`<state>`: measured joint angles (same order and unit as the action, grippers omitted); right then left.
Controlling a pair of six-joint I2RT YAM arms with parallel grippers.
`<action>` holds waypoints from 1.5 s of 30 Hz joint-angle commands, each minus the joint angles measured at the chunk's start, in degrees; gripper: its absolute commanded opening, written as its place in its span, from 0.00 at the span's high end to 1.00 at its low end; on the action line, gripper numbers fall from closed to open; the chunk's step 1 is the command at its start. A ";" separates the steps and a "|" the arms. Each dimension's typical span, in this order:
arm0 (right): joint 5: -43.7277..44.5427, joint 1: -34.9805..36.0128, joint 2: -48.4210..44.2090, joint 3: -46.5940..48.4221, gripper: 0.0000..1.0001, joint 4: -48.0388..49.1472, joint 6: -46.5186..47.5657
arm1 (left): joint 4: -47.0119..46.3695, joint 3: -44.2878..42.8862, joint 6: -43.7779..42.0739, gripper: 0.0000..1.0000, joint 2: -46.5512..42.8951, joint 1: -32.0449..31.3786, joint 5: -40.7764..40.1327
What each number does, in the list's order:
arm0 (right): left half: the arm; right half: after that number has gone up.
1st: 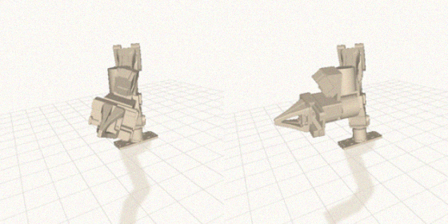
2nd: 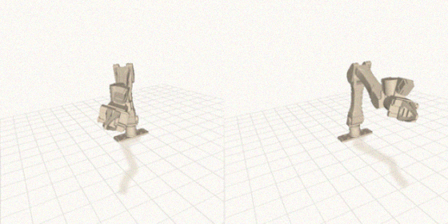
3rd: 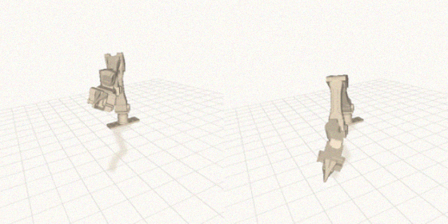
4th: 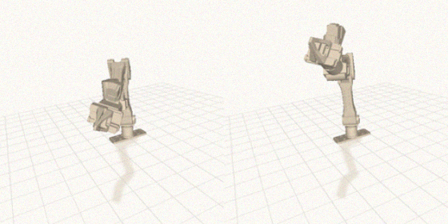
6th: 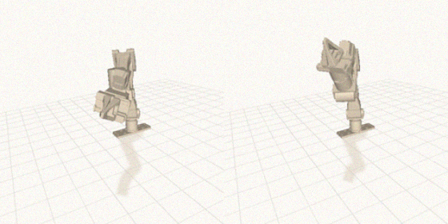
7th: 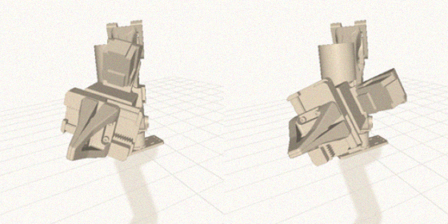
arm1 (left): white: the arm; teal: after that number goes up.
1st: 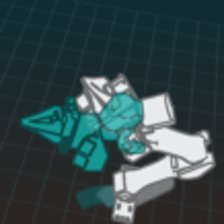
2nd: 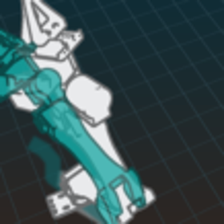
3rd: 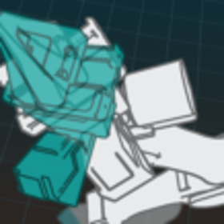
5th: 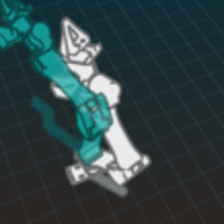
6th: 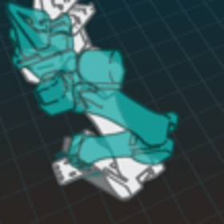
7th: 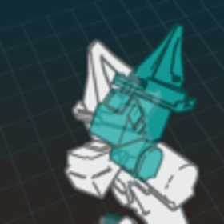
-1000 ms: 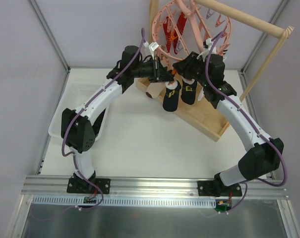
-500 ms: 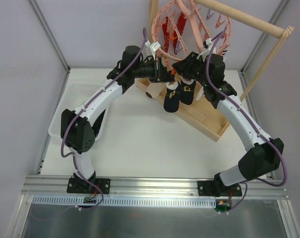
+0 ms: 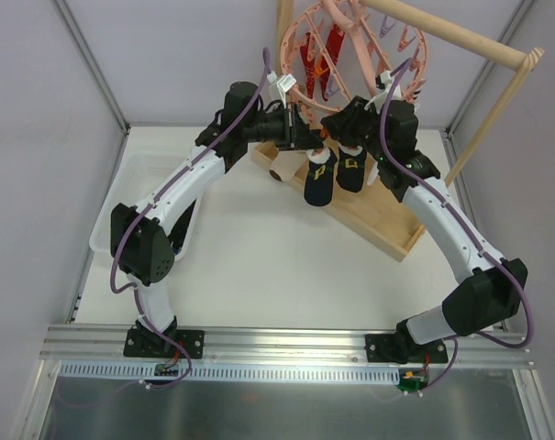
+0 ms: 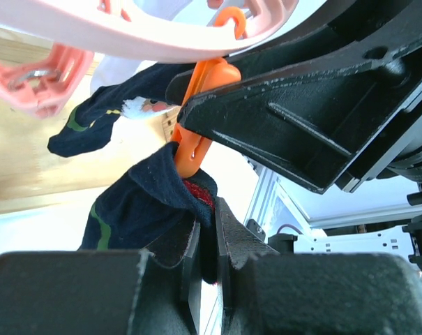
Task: Clip the socks to the hanger
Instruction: Clamp the sock onto the hanger.
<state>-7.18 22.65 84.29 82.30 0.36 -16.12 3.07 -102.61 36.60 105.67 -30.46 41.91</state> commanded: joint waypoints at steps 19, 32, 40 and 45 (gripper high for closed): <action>-1.26 -0.07 -2.20 1.37 0.99 1.40 -5.06 | -1.58 -1.20 -1.09 1.00 -2.39 -2.24 1.60; -2.66 -0.07 -2.47 0.84 0.99 0.61 -5.33 | 1.15 -1.54 -3.55 1.00 -3.28 -2.15 -2.62; -1.00 -0.24 -3.08 0.75 0.99 -0.10 -1.82 | 1.76 -1.02 -3.64 1.00 -3.71 -2.06 -1.39; -2.48 -0.24 -1.68 3.92 0.99 -1.51 3.45 | 1.85 2.23 -4.17 1.00 -5.38 -1.97 -0.35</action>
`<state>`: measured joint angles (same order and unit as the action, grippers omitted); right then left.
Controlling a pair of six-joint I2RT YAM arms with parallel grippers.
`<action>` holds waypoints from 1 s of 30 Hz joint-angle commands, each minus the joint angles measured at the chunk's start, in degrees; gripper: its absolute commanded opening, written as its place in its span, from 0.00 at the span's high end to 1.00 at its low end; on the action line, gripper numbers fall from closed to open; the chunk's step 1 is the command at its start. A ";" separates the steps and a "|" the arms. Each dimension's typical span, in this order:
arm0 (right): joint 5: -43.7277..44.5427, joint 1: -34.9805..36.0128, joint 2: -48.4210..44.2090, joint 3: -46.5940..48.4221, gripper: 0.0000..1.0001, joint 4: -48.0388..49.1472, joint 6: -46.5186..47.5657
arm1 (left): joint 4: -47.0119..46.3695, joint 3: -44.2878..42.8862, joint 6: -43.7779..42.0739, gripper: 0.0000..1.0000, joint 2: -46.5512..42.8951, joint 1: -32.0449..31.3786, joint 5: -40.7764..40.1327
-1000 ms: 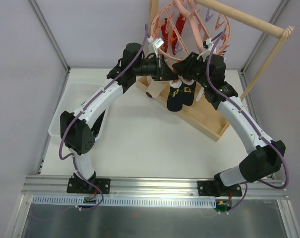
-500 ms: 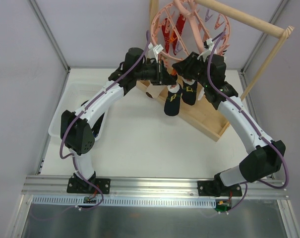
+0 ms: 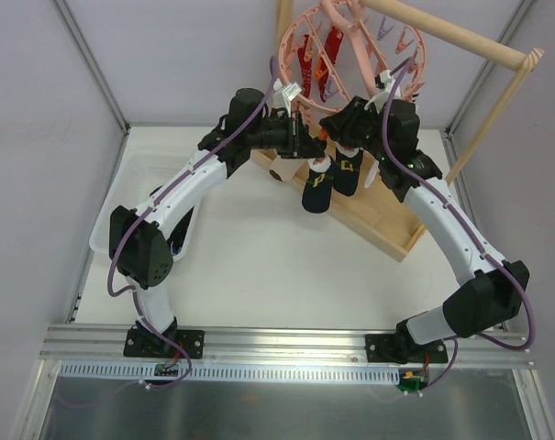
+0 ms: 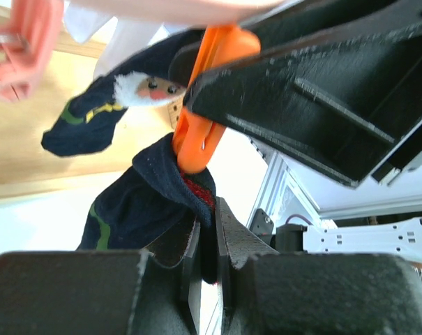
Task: Clip the socks to the hanger
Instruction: Clamp the sock onto the hanger.
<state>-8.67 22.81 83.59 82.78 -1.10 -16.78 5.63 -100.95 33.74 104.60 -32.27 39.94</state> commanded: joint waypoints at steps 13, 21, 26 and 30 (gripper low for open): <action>-11.28 -0.48 0.61 1.42 0.99 9.10 10.62 | 0.44 0.75 -1.92 1.00 -3.96 0.63 6.90; -12.77 -0.75 0.78 0.98 0.99 9.71 11.50 | 0.52 -0.13 -2.54 1.00 -4.14 1.51 9.44; -17.69 -1.89 0.52 0.28 0.99 12.44 10.80 | 0.44 -0.48 -3.41 1.00 -3.61 2.04 12.17; -20.25 -2.85 -0.01 -0.61 0.99 13.76 10.45 | 0.52 -0.30 -4.20 1.00 -3.96 3.17 14.02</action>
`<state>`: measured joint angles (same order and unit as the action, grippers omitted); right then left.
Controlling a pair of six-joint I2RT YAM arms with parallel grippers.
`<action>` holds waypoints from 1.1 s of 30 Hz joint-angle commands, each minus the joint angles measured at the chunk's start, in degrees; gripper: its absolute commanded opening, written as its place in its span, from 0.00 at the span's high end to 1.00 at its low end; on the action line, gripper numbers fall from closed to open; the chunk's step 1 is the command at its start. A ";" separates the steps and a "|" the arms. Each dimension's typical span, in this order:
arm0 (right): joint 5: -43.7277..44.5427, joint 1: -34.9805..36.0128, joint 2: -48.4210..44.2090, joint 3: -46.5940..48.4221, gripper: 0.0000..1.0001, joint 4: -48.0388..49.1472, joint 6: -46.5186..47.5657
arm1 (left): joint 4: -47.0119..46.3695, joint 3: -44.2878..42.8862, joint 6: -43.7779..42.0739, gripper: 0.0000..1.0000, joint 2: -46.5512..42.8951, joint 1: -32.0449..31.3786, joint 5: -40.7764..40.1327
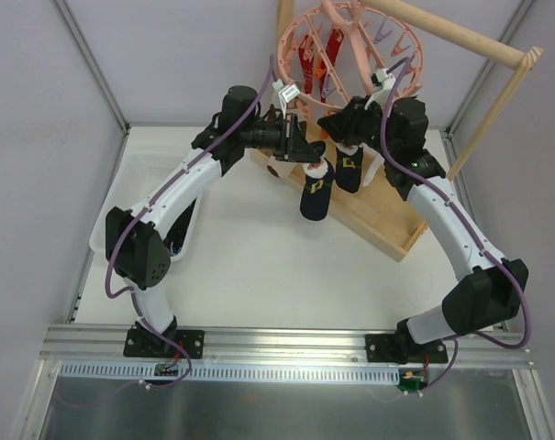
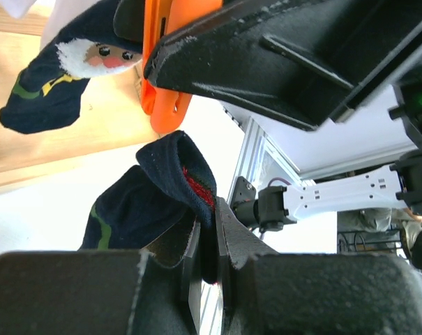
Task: Clip the socks to the hanger
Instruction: Clamp the sock onto the hanger.
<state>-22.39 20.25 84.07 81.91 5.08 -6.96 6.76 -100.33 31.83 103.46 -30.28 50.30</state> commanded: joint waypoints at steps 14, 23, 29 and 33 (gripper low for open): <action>-7.06 -0.92 -0.05 0.79 0.99 8.02 -2.70 | -0.26 -3.11 -1.87 1.00 -0.63 1.89 2.53; 8.76 -0.83 -0.49 3.61 0.99 -4.11 -10.08 | 0.18 -0.39 1.38 1.00 -3.62 0.66 -17.34; 14.04 0.05 -0.49 3.26 0.99 -4.91 -13.34 | 0.18 -0.91 2.53 1.00 -3.18 -1.79 -22.96; 16.58 0.40 -0.49 2.56 0.99 -4.03 -14.57 | 0.18 -1.09 3.58 1.00 -3.18 -3.38 -26.30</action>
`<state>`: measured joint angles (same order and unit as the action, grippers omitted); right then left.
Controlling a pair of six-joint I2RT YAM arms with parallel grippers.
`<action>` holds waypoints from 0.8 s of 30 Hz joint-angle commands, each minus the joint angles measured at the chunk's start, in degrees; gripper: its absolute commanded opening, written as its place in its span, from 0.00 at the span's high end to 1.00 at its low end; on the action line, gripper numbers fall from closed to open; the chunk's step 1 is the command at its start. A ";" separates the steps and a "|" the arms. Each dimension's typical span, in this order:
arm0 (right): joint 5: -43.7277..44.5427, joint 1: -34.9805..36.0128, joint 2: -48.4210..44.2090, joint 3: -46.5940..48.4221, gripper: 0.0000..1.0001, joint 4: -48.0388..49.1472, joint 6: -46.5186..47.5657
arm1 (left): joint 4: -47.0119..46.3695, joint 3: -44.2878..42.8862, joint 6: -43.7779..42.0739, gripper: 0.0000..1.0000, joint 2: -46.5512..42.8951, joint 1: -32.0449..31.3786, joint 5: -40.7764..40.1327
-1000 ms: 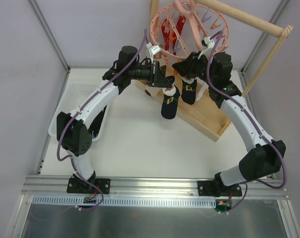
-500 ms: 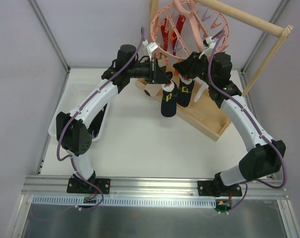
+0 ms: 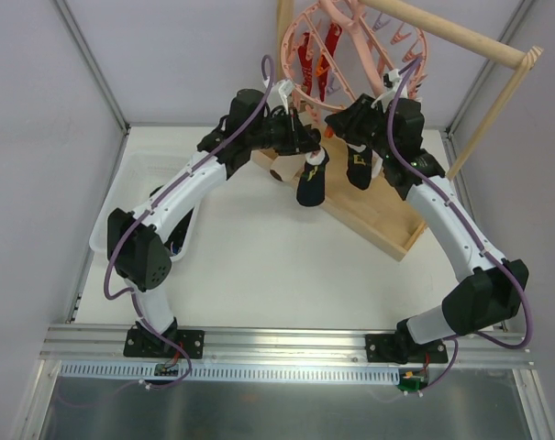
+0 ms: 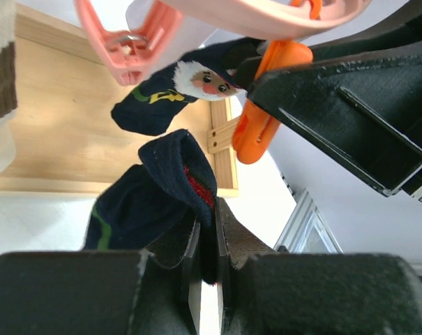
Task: Clip the socks to the hanger
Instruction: Clamp the sock onto the hanger.
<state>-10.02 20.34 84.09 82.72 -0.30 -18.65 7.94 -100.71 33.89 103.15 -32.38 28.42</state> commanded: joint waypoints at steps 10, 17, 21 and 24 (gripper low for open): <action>5.27 0.67 0.19 1.48 0.99 2.67 -4.55 | -1.26 -2.12 4.25 1.00 -2.52 -2.42 -8.03; 5.54 0.67 0.46 1.22 0.99 3.11 -4.55 | -1.79 -4.06 6.45 1.00 -0.85 -2.42 -5.14; 5.45 0.67 1.16 1.57 0.99 3.19 -4.29 | -2.58 -4.59 7.42 1.00 -0.15 -2.42 -3.90; 5.01 0.76 1.33 1.57 0.99 3.46 -4.72 | -3.02 -4.50 7.68 1.00 -0.15 -2.42 -3.73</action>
<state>-6.31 21.12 84.95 82.70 0.43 -21.87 7.64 -102.83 40.07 103.15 -34.81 23.03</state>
